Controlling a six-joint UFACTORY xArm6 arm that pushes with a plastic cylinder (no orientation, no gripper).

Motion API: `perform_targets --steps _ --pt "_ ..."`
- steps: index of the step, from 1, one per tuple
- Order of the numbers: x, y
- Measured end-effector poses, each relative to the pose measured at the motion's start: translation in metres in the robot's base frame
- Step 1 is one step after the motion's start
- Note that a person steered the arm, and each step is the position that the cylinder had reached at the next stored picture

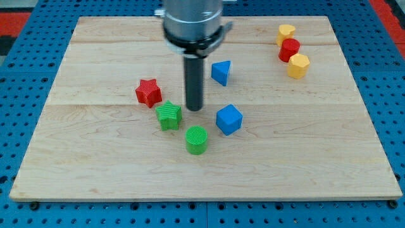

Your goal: Move the red star to the top left of the green circle

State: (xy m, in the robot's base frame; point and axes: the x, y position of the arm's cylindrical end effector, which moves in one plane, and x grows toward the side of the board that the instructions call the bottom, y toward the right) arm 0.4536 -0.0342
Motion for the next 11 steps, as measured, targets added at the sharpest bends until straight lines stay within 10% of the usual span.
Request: perform_targets --steps 3,5,8,11 --pt "0.003 -0.132" --pt "-0.055 -0.112" --pt "0.027 -0.1" --pt "-0.024 -0.101"
